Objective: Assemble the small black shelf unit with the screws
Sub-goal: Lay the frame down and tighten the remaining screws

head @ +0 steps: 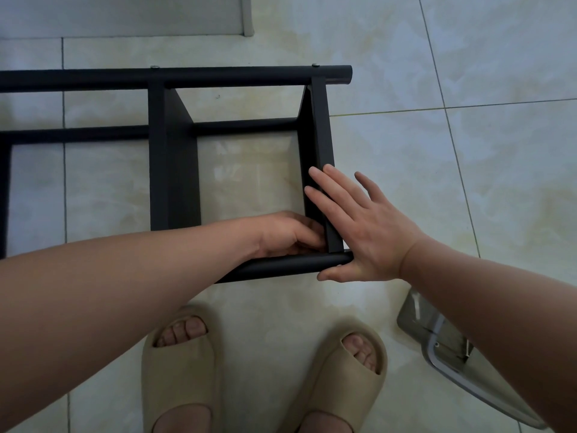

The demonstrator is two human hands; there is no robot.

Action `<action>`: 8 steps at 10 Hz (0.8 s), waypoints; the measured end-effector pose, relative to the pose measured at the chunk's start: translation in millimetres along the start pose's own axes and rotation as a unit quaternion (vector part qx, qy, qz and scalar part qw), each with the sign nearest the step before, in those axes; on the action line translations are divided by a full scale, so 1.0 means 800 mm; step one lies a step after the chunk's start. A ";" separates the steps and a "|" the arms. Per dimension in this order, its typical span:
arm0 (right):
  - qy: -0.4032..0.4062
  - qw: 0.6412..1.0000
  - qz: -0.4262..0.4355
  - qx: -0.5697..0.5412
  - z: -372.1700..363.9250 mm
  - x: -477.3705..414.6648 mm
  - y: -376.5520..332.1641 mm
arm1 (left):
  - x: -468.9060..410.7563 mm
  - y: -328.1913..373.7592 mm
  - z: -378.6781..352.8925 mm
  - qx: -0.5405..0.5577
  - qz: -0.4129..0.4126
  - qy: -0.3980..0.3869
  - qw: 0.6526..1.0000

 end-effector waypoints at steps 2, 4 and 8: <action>0.001 1.000 0.001 -0.002 0.000 -0.001 0.000 | 0.001 0.002 -0.007 -0.009 0.009 -0.007 1.000; 0.001 1.000 0.001 -0.003 0.000 -0.001 0.000 | 0.003 0.003 0.002 -0.063 0.013 0.035 0.997; 0.000 1.000 0.001 -0.006 0.000 -0.001 0.000 | 0.001 0.002 -0.006 -0.025 0.017 0.002 1.000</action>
Point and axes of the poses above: each hand's wrist, its own x-axis away from the middle knuckle, its own z-axis out of the back of the hand, y = z × x, the point moved 7 cm from there along -x, towards the middle knuckle, and after that the axes turned 15 degrees about -y, right-handed, at the moved point
